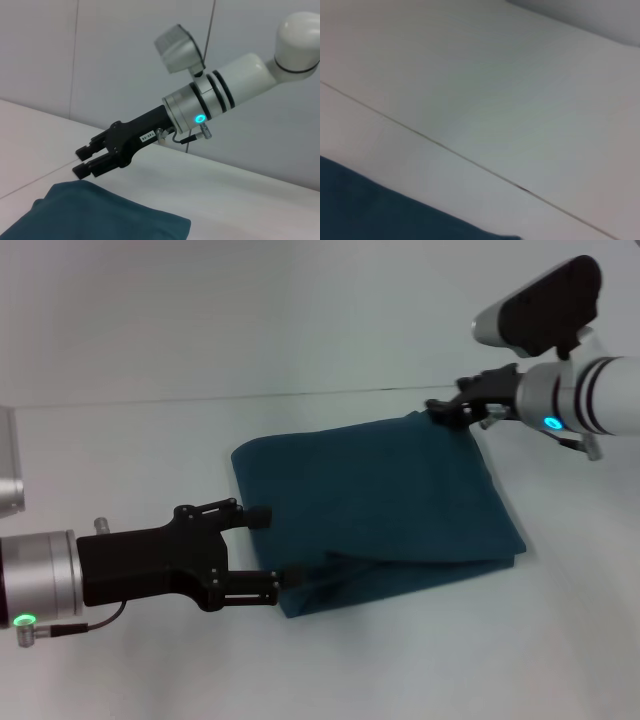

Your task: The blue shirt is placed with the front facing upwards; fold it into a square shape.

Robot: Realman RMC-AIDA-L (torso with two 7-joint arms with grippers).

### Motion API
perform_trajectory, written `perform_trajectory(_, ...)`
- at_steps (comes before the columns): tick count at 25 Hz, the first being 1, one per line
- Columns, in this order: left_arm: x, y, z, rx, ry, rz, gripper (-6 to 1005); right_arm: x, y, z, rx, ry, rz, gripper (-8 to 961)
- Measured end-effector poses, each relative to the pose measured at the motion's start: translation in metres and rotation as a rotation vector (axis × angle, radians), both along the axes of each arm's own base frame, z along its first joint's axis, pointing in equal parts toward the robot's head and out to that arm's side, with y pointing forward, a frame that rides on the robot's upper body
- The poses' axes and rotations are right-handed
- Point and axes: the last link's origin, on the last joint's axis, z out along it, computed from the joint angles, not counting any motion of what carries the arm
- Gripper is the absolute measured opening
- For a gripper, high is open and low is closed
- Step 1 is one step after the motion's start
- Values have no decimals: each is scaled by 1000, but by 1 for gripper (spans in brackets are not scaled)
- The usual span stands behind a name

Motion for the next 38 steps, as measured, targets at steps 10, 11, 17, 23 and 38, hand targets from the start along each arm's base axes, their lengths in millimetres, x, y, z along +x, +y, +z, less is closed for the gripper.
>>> perform_trajectory(10,0,1,1,4,1,-1,876,-1,-11,-33,-94,8,-8,538)
perform_trajectory(11,0,1,1,5,2,-2,875,2,-12,-34,-93,3,-15,538)
perform_trajectory(17,0,0,0,6,2,-6,876,21,-13,-33,-57,-26,-48,538)
perform_trajectory(23,0,-1,-1,5,-1,-3,875,37,-13,-28,-14,-75,-65,539)
perform_trajectory(38,-6,1,6,37,-20,29,876,3,-14,7,-12,75,5,539)
